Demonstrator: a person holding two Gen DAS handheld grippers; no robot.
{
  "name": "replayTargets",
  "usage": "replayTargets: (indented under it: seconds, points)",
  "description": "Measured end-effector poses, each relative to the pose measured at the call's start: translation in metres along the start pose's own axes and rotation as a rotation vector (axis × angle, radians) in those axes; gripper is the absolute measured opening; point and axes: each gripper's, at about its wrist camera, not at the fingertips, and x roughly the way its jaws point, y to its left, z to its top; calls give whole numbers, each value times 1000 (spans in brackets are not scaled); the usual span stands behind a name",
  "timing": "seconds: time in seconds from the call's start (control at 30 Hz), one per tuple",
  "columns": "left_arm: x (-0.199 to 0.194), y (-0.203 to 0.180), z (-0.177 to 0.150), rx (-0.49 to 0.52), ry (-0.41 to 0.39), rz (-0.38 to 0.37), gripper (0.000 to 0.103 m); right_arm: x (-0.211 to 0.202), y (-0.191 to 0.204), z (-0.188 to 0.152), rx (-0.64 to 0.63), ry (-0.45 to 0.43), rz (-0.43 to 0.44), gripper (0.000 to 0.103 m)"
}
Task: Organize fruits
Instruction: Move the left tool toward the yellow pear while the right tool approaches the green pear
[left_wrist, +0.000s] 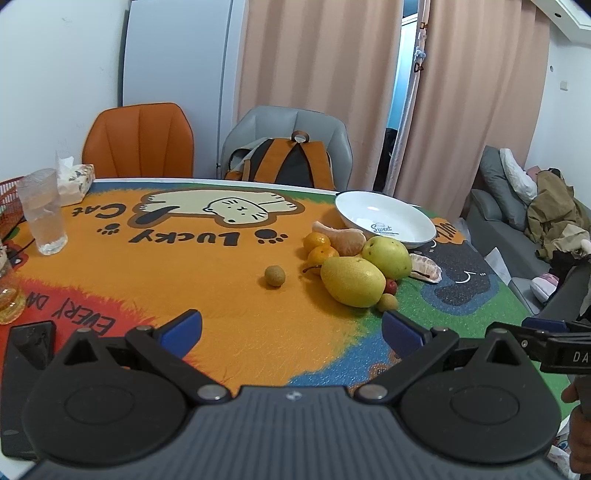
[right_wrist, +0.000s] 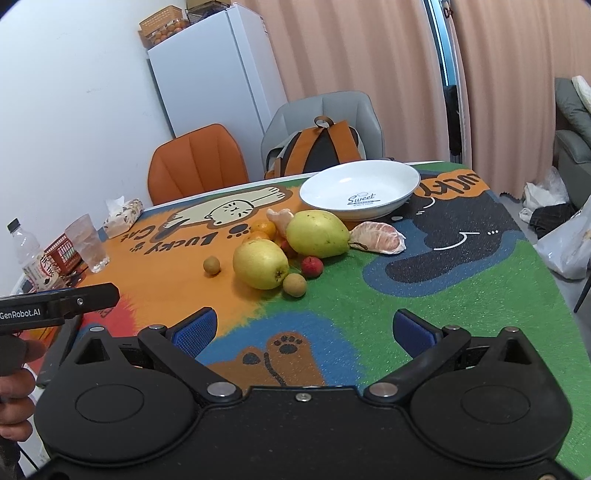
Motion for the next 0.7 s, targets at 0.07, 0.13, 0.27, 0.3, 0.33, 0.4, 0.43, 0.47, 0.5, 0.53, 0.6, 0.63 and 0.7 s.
replayTargets:
  seconds: [0.07,0.13,0.27,0.3,0.33,0.4,0.43,0.47,0.5,0.53,0.6,0.63,0.7]
  points:
    - [5,0,0,-5,1,-7,103,4,-3,0,1,1,1,103]
    - [10,0,0,-8,-1,-11,103,9,-7,0,5,1,5,103]
    - [19,-1,2,-15,-4,-28,102,16,-13,0,9,5,36,103]
    - [21,-1,3,-16,-7,-35,102,18,-14,-1,11,7,43,103]
    - [23,-2,3,-16,-8,-40,101,20,-16,-1,15,10,49,103]
    - [28,-4,5,-14,-8,-48,101,24,-18,0,26,16,52,103]
    - [31,-6,5,-13,-7,-53,101,27,-20,0,35,19,50,103]
    - [34,-7,6,-12,-7,-57,101,30,-22,0,41,22,46,103]
    - [37,-8,7,-12,-7,-63,101,32,-24,0,47,24,43,103]
    - [40,-9,7,-10,-7,-67,101,34,-26,1,51,25,40,103]
    - [47,-11,8,-9,-7,-74,100,39,-30,2,53,26,41,103]
    - [49,-12,9,-12,-6,-77,100,41,-31,2,53,26,42,103]
    - [57,-13,11,-21,1,-97,99,46,-32,4,53,28,48,103]
